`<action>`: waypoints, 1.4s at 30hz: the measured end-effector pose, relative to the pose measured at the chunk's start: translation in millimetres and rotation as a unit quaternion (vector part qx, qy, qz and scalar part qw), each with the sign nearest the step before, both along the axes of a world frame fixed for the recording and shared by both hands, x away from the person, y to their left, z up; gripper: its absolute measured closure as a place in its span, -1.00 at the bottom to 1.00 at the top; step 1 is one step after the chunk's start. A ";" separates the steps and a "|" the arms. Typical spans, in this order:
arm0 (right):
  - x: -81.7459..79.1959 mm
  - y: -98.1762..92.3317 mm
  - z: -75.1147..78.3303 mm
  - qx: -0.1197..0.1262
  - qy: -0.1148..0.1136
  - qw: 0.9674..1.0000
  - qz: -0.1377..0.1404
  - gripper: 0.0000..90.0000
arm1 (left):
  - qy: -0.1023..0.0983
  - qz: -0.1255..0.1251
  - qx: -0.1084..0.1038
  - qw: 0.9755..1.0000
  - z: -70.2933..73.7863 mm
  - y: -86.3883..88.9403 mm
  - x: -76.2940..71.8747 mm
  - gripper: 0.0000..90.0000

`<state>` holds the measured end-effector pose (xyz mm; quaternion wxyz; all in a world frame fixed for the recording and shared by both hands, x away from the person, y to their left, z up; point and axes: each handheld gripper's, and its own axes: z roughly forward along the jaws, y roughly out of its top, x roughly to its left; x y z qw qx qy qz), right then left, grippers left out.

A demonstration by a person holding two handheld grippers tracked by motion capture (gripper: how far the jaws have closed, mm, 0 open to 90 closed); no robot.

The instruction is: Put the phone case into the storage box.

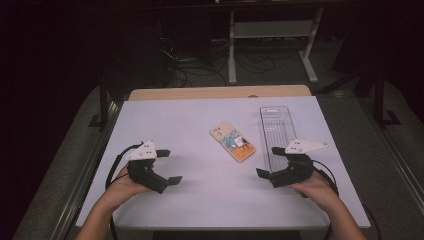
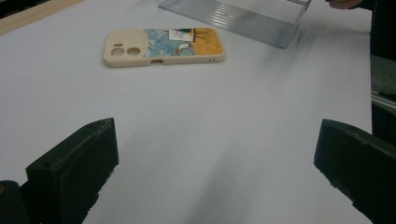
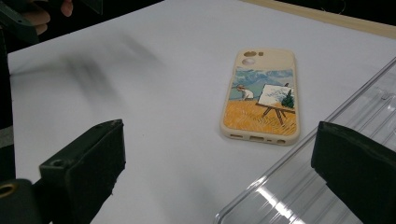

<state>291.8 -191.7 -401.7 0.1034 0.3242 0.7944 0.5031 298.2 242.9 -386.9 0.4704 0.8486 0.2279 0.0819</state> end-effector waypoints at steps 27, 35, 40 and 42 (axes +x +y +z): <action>0.9 -0.3 0.0 0.001 0.004 1.000 -0.002 -0.94 | 0.006 -0.010 -0.001 1.000 0.5 -25.2 19.0 -1.00; 0.9 -0.2 0.0 0.002 0.004 1.000 -0.003 -0.94 | 0.005 -0.022 0.004 1.000 2.9 -36.1 25.4 -1.00; 1.0 -0.3 -0.1 0.002 0.004 1.000 -0.003 -0.94 | 0.004 -0.027 -0.003 1.000 4.7 -39.8 29.3 -1.00; 0.9 -0.3 -0.1 0.002 0.004 1.000 -0.003 -0.94 | 0.005 -0.026 -0.003 1.000 5.1 -42.5 30.7 -1.00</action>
